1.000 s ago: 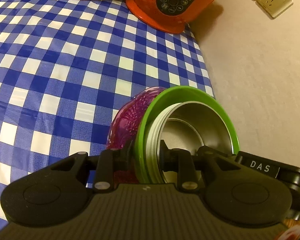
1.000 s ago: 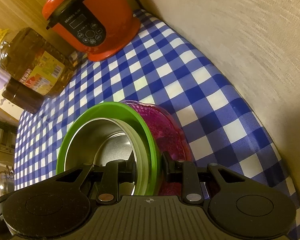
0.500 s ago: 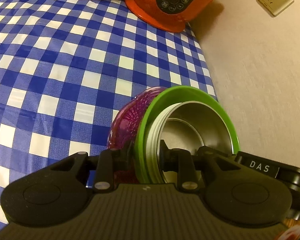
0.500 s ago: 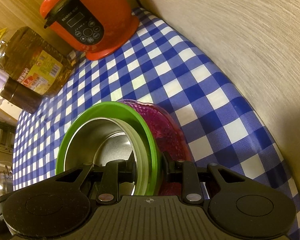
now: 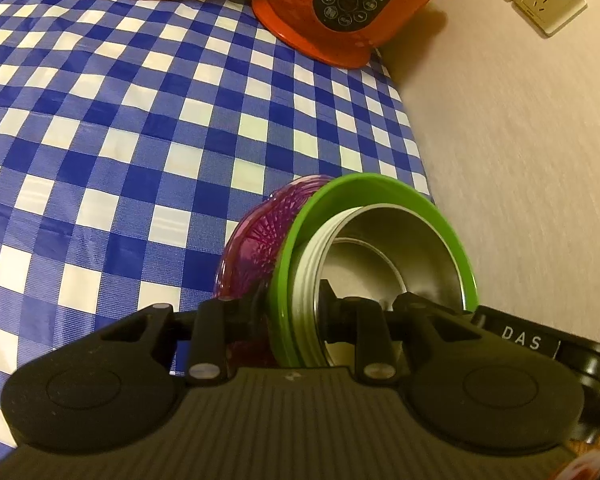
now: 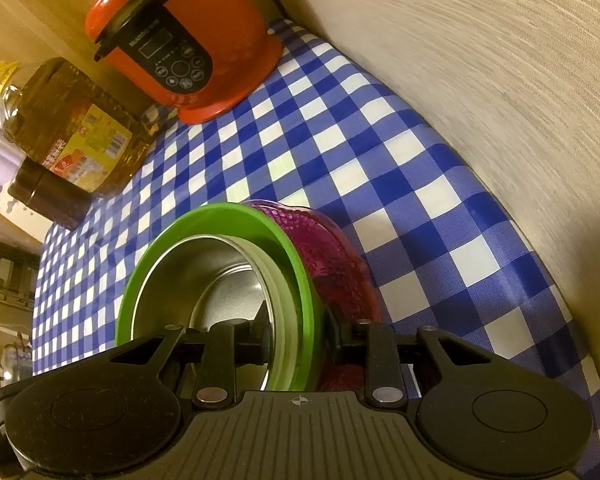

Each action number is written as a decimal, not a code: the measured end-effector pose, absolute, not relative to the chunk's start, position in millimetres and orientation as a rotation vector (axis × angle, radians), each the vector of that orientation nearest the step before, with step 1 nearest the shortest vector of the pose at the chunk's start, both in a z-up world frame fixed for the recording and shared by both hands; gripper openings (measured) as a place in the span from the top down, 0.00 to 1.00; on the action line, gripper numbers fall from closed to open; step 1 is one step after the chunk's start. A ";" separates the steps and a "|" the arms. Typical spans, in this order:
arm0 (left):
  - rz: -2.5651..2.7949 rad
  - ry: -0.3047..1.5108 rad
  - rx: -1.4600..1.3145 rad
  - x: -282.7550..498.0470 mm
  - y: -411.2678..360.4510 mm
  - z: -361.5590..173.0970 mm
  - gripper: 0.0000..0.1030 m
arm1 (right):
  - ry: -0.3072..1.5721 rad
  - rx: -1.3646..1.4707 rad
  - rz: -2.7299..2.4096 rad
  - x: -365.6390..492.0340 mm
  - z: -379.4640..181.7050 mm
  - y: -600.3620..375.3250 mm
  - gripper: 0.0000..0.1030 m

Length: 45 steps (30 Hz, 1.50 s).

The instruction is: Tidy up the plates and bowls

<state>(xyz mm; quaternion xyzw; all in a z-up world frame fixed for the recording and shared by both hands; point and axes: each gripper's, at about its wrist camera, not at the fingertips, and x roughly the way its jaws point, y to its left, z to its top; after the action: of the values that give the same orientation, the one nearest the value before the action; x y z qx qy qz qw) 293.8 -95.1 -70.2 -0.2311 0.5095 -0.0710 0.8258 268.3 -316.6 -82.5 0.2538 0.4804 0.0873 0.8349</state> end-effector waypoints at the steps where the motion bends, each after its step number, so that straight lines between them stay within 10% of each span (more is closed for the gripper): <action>1: -0.147 1.080 -0.490 292.9 -94.6 -69.3 0.75 | 1.013 0.539 0.191 267.4 -82.2 -316.8 0.67; 23: -0.146 0.959 -0.472 259.7 -83.6 -35.4 0.39 | 0.890 0.630 0.198 232.7 -63.1 -327.1 0.39; 45: -0.090 0.841 -0.386 161.0 -61.8 -5.7 0.19 | 0.792 0.606 0.216 147.8 -32.4 -326.9 0.34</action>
<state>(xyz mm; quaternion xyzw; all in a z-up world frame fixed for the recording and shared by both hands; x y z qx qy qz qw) 161.0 -61.8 -5.7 -0.1862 0.4056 -0.0434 0.8938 147.8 -326.9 -32.4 0.2902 0.3792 0.1033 0.8725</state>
